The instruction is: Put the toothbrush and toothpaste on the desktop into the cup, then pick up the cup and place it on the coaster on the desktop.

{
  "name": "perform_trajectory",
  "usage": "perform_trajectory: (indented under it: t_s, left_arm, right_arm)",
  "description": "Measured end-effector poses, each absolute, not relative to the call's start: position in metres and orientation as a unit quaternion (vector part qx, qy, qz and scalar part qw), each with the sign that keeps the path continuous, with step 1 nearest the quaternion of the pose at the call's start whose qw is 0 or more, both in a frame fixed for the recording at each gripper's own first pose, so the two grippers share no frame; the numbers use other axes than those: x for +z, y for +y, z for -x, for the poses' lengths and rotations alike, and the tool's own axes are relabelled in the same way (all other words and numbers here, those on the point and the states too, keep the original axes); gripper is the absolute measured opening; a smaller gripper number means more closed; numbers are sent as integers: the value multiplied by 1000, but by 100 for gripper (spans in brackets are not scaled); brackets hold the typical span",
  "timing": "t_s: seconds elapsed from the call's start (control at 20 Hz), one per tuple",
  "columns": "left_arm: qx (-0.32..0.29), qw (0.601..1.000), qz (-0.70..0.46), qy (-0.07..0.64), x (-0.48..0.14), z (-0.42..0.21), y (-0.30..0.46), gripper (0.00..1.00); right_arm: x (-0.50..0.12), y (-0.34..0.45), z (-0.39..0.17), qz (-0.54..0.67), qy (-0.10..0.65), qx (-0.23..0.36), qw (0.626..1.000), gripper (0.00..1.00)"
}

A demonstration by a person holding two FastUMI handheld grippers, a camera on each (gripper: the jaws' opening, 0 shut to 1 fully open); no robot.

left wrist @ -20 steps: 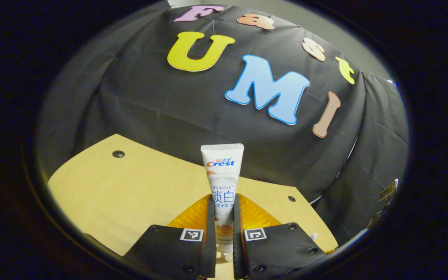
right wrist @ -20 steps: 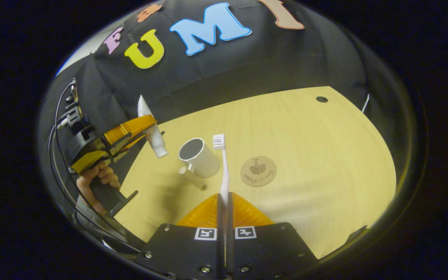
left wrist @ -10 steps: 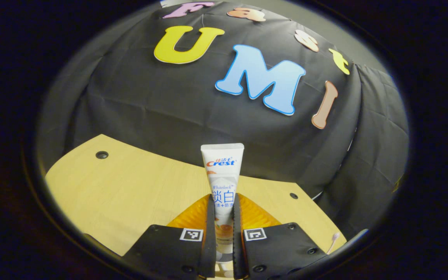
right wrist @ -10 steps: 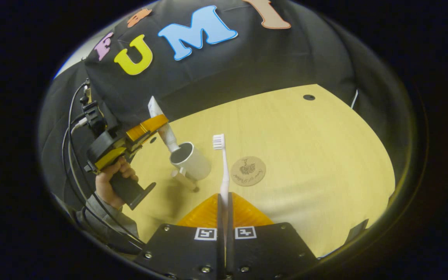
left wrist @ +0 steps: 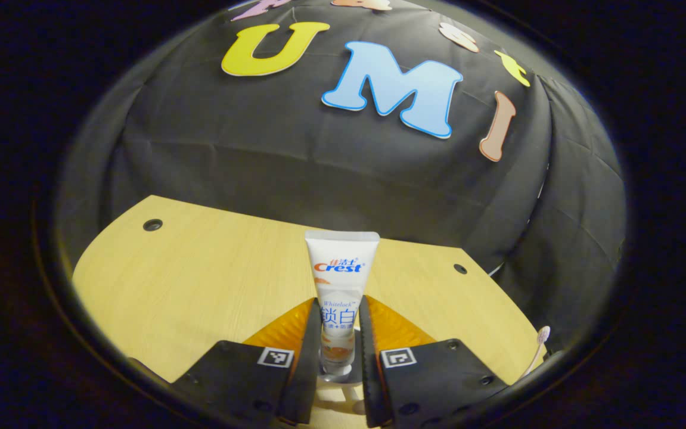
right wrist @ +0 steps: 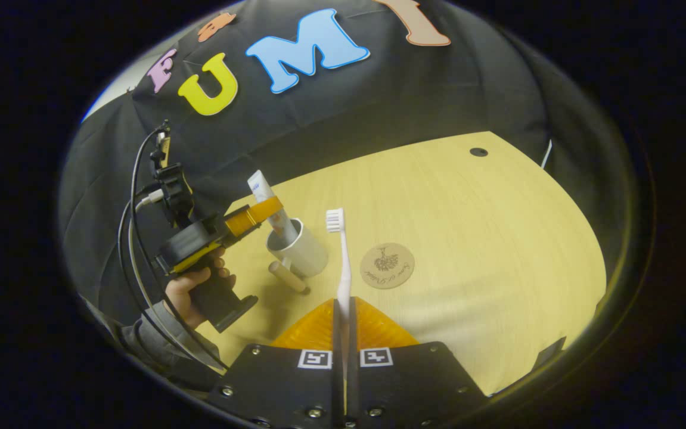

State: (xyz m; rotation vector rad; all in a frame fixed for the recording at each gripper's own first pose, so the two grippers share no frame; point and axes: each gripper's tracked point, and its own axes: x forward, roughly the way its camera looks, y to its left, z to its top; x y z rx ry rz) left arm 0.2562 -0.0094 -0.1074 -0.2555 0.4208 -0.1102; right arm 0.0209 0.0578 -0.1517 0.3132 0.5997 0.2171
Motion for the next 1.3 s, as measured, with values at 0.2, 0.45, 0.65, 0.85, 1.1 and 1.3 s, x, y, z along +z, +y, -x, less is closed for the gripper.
perform_trajectory:
  t_s: [0.2, 0.45, 0.65, 0.85, 1.1, 1.3]
  left_arm:
    - [-56, 966, 130, 217, -110, -243, -10, 60]
    - [-56, 967, 128, 214, -97, -224, -4, 82]
    - [-45, 964, 135, 226, -94, -196, 7, 87]
    - [-34, 962, 127, 238, -93, -173, 19, 90]
    - [-33, 959, 121, 254, -98, -146, 21, 85]
    - [-27, 950, 136, 280, -114, -130, 24, 85]
  right_arm:
    - [-144, 62, -26, -151, 283, 116, 940, 2]
    - [-133, 71, -36, -153, 268, 135, 942, 3]
    - [-116, 85, -56, -142, 242, 160, 947, 2]
    - [-99, 106, -80, -132, 212, 188, 950, 2]
    - [-79, 139, -108, -118, 177, 234, 949, 3]
    - [-65, 164, -128, -89, 148, 268, 948, 3]
